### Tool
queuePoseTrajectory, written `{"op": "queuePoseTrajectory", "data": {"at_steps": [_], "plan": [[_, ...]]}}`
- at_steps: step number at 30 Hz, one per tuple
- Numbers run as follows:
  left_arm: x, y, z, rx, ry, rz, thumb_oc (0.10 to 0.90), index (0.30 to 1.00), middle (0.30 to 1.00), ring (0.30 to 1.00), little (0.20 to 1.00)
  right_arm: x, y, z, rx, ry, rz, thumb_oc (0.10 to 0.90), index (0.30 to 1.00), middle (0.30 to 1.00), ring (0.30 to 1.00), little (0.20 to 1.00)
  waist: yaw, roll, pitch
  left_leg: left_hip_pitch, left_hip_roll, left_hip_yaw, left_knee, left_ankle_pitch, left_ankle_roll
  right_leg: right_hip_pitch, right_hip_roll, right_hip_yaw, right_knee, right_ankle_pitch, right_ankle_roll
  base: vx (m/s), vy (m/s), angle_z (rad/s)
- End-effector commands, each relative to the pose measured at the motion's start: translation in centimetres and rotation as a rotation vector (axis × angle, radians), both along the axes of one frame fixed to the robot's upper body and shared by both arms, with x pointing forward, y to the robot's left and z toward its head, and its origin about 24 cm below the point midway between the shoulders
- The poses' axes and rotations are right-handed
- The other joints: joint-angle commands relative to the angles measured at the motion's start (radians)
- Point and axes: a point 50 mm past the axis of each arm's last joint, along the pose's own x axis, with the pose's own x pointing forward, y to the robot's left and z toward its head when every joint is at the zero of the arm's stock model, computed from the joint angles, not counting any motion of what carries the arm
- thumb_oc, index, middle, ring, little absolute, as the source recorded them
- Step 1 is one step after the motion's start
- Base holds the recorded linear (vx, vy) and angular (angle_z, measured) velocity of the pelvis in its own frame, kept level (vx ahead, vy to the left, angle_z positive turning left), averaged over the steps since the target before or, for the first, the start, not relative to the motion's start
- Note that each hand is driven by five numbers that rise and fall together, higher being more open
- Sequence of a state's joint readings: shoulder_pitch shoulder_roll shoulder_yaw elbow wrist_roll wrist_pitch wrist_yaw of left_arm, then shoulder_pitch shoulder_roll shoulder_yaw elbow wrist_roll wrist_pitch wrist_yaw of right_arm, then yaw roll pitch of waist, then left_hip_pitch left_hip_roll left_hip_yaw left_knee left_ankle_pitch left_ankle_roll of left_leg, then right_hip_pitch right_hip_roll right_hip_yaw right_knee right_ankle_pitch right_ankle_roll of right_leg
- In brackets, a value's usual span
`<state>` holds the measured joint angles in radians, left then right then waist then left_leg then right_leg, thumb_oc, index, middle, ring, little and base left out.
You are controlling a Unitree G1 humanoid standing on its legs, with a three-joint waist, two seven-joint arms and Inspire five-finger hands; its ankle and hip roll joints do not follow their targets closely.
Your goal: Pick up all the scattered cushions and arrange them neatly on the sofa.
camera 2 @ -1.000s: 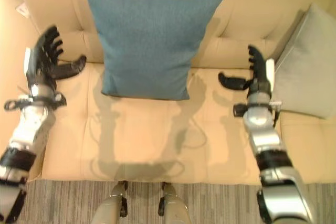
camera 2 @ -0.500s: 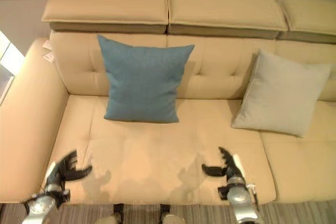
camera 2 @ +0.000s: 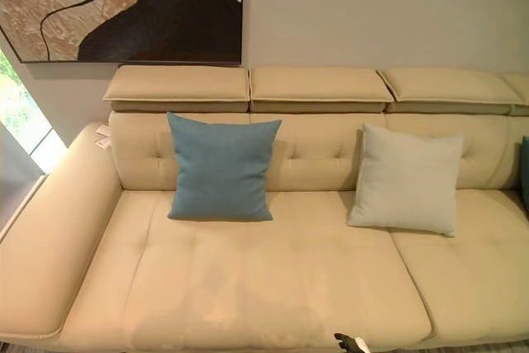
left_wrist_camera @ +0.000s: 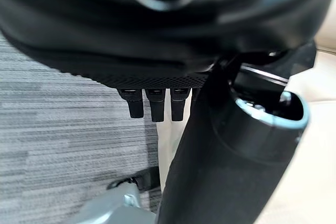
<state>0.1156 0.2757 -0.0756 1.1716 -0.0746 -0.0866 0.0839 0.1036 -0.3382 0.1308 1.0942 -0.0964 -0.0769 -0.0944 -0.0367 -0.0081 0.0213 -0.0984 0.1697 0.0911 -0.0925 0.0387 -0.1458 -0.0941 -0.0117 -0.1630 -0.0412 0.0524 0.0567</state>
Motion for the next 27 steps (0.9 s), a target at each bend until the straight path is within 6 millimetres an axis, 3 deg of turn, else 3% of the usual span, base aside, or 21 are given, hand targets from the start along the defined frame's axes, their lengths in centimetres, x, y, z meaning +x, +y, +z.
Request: {"op": "queuePoseTrajectory", "data": {"at_steps": [1, 2, 3, 5, 9, 11, 12, 13, 14, 20, 21, 22, 24, 25, 27], "plan": [[4.0, 2.1, 1.6, 0.091, -0.134, -0.028, 0.8, 0.9, 0.9, 0.9, 0.9, 4.4, -0.1, 1.2, -0.014, -0.14, -0.007, 0.8, 0.9, 0.9, 0.9, 0.9, 0.011, -0.057, 0.056, 0.025, -0.03, -0.005, 0.116, 0.0, 0.036, 0.097, -0.031, -0.005, -0.037, -0.062, 0.05, -0.39, -0.093, 0.13], [4.6, 2.0, 1.7, 0.092, -0.146, -0.036, 0.8, 0.9, 0.9, 0.9, 0.9, 4.5, -0.2, 1.2, -0.02, -0.13, -0.004, 0.8, 0.9, 0.9, 0.9, 0.9, 0.012, -0.072, 0.071, -0.004, -0.05, -0.022, 0.22, -0.05, 0.043, 0.063, -0.047, -0.01, -0.027, -0.046, 0.045, -0.2, -0.034, -0.07], [4.6, 2.0, 1.7, 0.092, -0.146, -0.036, 0.8, 0.9, 0.9, 0.9, 0.9, 4.5, -0.2, 1.2, -0.02, -0.131, -0.004, 0.8, 0.9, 0.9, 0.9, 0.9, 0.012, -0.07, 0.072, -0.008, -0.048, -0.024, 0.229, -0.056, 0.043, 0.063, -0.045, -0.011, -0.027, -0.046, 0.045, -0.3, -0.043, -0.24], [4.1, 1.3, 1.3, 0.07, -0.121, -0.024, 0.8, 0.9, 0.9, 0.9, 0.9, 4.1, -0.5, 1.1, -0.031, -0.107, -0.018, 0.8, 0.9, 0.9, 0.9, 0.9, 0.001, -0.083, 0.075, 0.001, -0.083, -0.059, 0.423, -0.135, 0.06, 0.019, -0.06, -0.016, -0.016, -0.022, 0.039, -0.28, 0.009, -0.12], [3.2, 0.7, 0.8, 0.047, -0.092, -0.021, 0.8, 0.9, 0.9, 0.9, 0.9, 3.3, -0.9, 0.9, -0.039, -0.083, -0.031, 0.8, 0.9, 0.9, 0.9, 0.9, -0.021, -0.072, 0.049, 0.078, -0.092, -0.066, 0.475, -0.152, 0.063, -0.008, -0.059, -0.024, -0.016, 0.0, 0.04, -0.12, 0.065, 0.12], [3.3, 0.1, 0.7, 0.035, -0.095, -0.035, 0.8, 0.9, 0.9, 0.9, 0.9, 2.6, -1.0, 0.6, -0.039, -0.052, -0.049, 0.8, 0.9, 0.9, 0.9, 0.9, -0.039, -0.044, 0.038, 0.169, -0.123, -0.092, 0.371, -0.174, 0.06, -0.051, -0.059, -0.033, 0.008, 0.03, 0.057, -0.14, 0.143, -0.08], [3.3, 0.1, 0.7, 0.035, -0.095, -0.035, 0.8, 0.9, 0.9, 0.9, 0.9, 2.6, -1.0, 0.6, -0.039, -0.052, -0.049, 0.8, 0.9, 0.9, 0.9, 0.9, -0.039, -0.044, 0.039, 0.169, -0.123, -0.092, 0.371, -0.174, 0.06, -0.05, -0.059, -0.033, 0.008, 0.03, 0.057, -0.22, 0.192, 0.11], [3.4, -0.2, 0.6, 0.032, -0.095, -0.052, 0.8, 0.9, 0.9, 0.9, 0.9, 2.3, -1.0, 0.5, -0.041, -0.029, -0.058, 0.8, 0.9, 0.9, 0.9, 0.9, -0.054, -0.035, 0.034, 0.215, -0.136, -0.066, 0.263, -0.232, 0.072, -0.079, -0.069, -0.041, 0.009, 0.054, 0.072, -0.2, 0.16, 0.19], [3.6, -0.2, 0.6, 0.034, -0.099, -0.056, 0.8, 0.9, 0.9, 0.9, 0.9, 2.5, -1.0, 0.5, -0.045, -0.032, -0.057, 0.8, 0.9, 0.9, 0.9, 0.9, -0.055, -0.033, 0.034, 0.225, -0.146, -0.061, 0.219, -0.248, 0.081, -0.097, -0.076, -0.044, 0.007, 0.072, 0.081, -0.27, 0.209, 0.4], [4.2, 0.2, 0.9, 0.058, -0.109, -0.057, 0.8, 0.9, 0.9, 0.9, 0.9, 3.6, -0.8, 0.7, -0.059, -0.04, -0.042, 0.8, 0.9, 0.9, 0.9, 0.9, -0.048, -0.051, 0.071, 0.2, -0.215, -0.081, 0.144, -0.253, 0.123, -0.174, -0.132, -0.039, -0.003, 0.16, 0.14, -0.24, 0.116, 0.05], [4.5, 0.4, 1.0, 0.068, -0.112, -0.057, 0.8, 0.9, 0.9, 0.9, 0.9, 4.0, -0.8, 0.8, -0.06, -0.047, -0.04, 0.8, 0.9, 0.9, 0.9, 0.9, -0.051, -0.05, 0.084, 0.185, -0.215, -0.087, 0.145, -0.241, 0.13, -0.192, -0.14, -0.021, 0.016, 0.156, 0.153, -0.5, 0.117, 0.06], [5.1, 0.9, 1.3, 0.091, -0.119, -0.072, 0.8, 0.9, 0.9, 0.9, 0.9, 4.5, -0.6, 0.8, -0.052, -0.052, -0.036, 0.8, 0.9, 0.9, 0.9, 0.9, -0.05, -0.044, 0.109, 0.143, -0.216, -0.091, 0.157, -0.224, 0.148, -0.215, -0.118, 0.07, 0.109, 0.1, 0.142, -0.5, 0.09, 0.24], [5.0, 1.2, 1.4, 0.102, -0.111, -0.073, 0.8, 0.9, 0.9, 0.9, 0.9, 4.1, -0.5, 0.7, -0.052, -0.037, -0.033, 0.8, 0.9, 0.9, 0.9, 0.9, -0.028, -0.039, 0.109, 0.103, -0.216, -0.087, 0.167, -0.197, 0.165, -0.181, -0.111, 0.082, 0.221, 0.034, 0.113, -0.35, 0.061, 0.21], [5.0, 1.2, 1.4, 0.103, -0.111, -0.073, 0.8, 0.9, 0.9, 0.9, 0.9, 4.1, -0.5, 0.7, -0.052, -0.037, -0.033, 0.8, 0.9, 0.9, 0.9, 0.9, -0.029, -0.041, 0.107, 0.1, -0.218, -0.088, 0.167, -0.195, 0.165, -0.185, -0.113, 0.082, 0.221, 0.036, 0.114, -0.17, 0.03, 0.0], [4.4, 1.5, 1.2, 0.1, -0.088, -0.055, 0.8, 0.9, 0.9, 0.9, 0.9, 3.4, -0.3, 0.3, -0.03, -0.018, -0.059, 0.8, 0.9, 0.9, 0.9, 0.9, -0.004, -0.028, 0.086, 0.076, -0.204, -0.093, 0.15, -0.16, 0.174, -0.115, -0.084, 0.095, 0.344, -0.047, 0.086, -0.2, -0.022, 0.06]]}}
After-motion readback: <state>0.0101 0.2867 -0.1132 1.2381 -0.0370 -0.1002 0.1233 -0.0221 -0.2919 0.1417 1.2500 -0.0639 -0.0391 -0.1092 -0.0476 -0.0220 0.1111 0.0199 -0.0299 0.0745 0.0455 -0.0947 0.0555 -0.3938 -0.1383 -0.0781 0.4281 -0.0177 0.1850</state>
